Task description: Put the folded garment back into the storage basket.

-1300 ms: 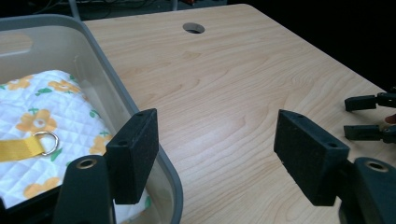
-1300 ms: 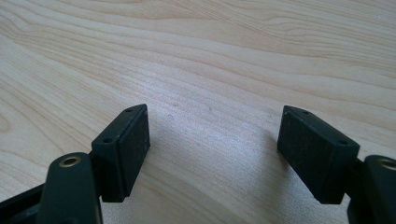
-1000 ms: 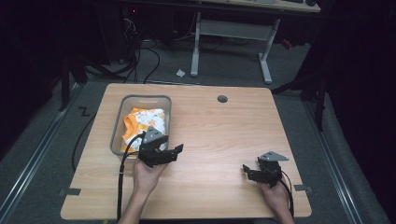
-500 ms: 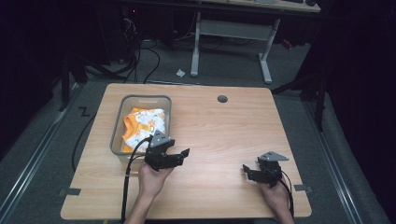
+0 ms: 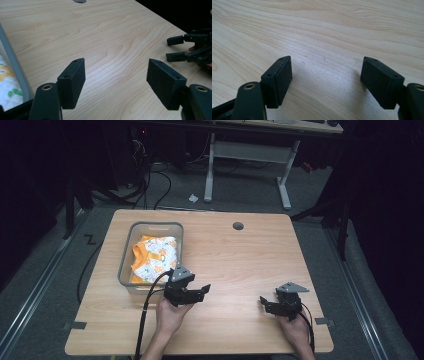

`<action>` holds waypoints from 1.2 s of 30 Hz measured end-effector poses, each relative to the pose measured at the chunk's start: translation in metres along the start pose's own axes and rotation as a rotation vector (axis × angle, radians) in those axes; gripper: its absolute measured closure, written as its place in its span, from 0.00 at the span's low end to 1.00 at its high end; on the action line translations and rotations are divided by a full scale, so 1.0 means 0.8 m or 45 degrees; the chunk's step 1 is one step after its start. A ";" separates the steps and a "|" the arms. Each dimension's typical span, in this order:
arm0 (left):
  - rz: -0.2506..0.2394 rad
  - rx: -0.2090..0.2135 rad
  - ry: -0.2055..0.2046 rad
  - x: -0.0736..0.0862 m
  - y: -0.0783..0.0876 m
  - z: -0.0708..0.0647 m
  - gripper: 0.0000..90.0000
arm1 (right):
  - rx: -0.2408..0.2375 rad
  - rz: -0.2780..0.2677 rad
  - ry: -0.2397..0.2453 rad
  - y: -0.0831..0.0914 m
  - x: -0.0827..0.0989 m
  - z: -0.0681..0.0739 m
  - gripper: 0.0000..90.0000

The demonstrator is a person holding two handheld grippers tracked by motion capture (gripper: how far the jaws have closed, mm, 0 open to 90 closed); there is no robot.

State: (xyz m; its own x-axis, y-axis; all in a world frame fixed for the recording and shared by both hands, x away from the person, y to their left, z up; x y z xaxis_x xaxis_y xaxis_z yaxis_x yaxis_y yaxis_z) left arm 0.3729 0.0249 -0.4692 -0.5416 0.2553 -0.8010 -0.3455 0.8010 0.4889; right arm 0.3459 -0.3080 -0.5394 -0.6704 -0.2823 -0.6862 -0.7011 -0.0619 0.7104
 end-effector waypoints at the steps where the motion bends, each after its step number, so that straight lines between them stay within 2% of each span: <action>1: 0.000 0.003 0.003 0.001 -0.002 0.000 0.35 | 0.000 0.000 0.000 0.000 0.000 0.000 0.28; 12: 0.050 0.020 0.010 0.016 -0.026 -0.005 0.36 | 0.000 0.000 0.000 0.000 0.000 0.000 0.28; 18: 0.103 -0.006 0.013 0.031 -0.044 -0.004 0.36 | 0.000 0.000 0.000 0.000 0.000 0.000 0.28; 31: 0.229 -0.156 -0.040 0.062 -0.076 0.003 0.36 | 0.000 0.000 0.000 0.000 0.000 0.000 0.28; 36: 0.221 -0.193 -0.108 0.068 -0.082 -0.001 0.31 | 0.000 0.000 0.000 0.000 0.000 0.000 0.28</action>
State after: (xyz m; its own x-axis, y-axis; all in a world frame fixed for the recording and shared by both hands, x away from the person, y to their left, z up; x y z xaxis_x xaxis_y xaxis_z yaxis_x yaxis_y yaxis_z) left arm 0.3655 -0.0139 -0.5443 -0.5388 0.4317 -0.7234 -0.3675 0.6523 0.6630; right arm 0.3459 -0.3079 -0.5394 -0.6704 -0.2823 -0.6862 -0.7011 -0.0619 0.7104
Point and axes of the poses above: each handheld gripper's, and its own axes: y roughly backward along the jaws, x roughly out of its underside, z roughly to its left, the point moved 3 cm from there along -y, roughly forward along the jaws, and after that the axes turned 12 degrees about x, right-handed, at the moved point
